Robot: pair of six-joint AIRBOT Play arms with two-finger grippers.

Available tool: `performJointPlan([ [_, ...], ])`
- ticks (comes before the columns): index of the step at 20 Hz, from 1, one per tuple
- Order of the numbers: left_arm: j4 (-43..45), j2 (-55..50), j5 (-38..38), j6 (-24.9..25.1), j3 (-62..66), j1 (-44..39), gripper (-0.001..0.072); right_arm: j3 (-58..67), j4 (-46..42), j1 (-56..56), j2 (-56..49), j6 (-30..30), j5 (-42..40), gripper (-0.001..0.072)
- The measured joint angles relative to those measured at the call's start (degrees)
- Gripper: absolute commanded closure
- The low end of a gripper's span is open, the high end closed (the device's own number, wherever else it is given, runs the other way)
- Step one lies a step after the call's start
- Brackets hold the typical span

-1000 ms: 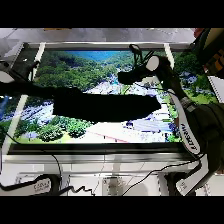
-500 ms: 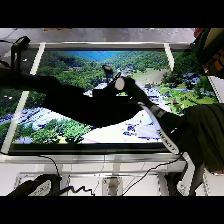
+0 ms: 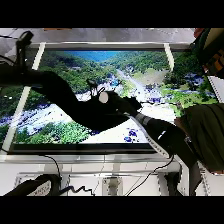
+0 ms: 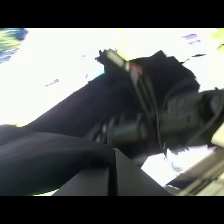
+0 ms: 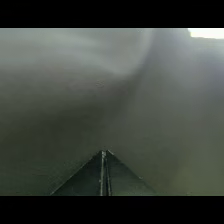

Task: Fold the clothes and pants, and hang the long-sleeved shirts on hangers.

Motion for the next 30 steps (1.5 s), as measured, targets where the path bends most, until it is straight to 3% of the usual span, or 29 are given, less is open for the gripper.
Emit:
performJointPlan([
  [5, -5.62, -11.10, 9.38, -0.02, 0.02, -12.22, 0.0700, 0.04, -11.08, -14.05, 7.78, -1.09, 11.76, 0.0689],
  [9, -16.76, -23.06, 28.28, -0.02, 0.00, -23.63, 0.0679, 0.07, -15.65, -27.34, 14.10, -4.22, 19.37, 0.0689],
  [10, -20.37, -25.79, 32.52, -0.04, 0.00, -25.86, 0.0468, 0.07, -16.20, -30.16, 15.06, -5.18, 20.85, 0.0689],
  [11, -23.61, -27.93, 35.50, -0.04, 0.00, -27.52, 0.0127, 0.04, -16.59, -32.87, 15.61, -6.23, 22.34, 0.0689],
  [12, -26.25, -29.88, 37.51, -0.04, 0.00, -28.94, -0.0004, -0.17, -17.07, -35.39, 16.04, -7.50, 23.71, 0.0689],
  [16, -31.47, -33.44, 39.58, 0.68, 0.00, -30.56, -0.0006, -2.51, -17.46, -42.45, 16.92, -14.08, 24.83, 0.0685],
  [17, -32.04, -33.66, 39.21, 1.01, 0.00, -30.16, -0.0006, -3.52, -16.81, -43.47, 17.03, -15.85, 24.52, 0.0512],
  [18, -32.65, -33.73, 39.06, 1.33, 0.00, -29.44, -0.0005, -4.70, -15.43, -44.30, 17.05, -18.08, 24.28, 0.0178],
  [19, -32.92, -33.75, 38.49, 1.73, 0.00, -28.50, -0.0005, -5.92, -13.33, -44.76, 17.07, -20.35, 23.91, 0.0006],
  [24, -33.70, -32.96, 32.94, 6.43, 0.00, -21.79, -0.0002, -9.46, -4.74, -41.66, 16.28, -24.83, 20.83, 0.0011],
  [30, -33.88, -30.60, 25.73, 9.73, 0.00, -11.78, -0.0001, -10.25, -4.42, -32.74, 10.47, -17.25, 18.12, 0.0011],
])
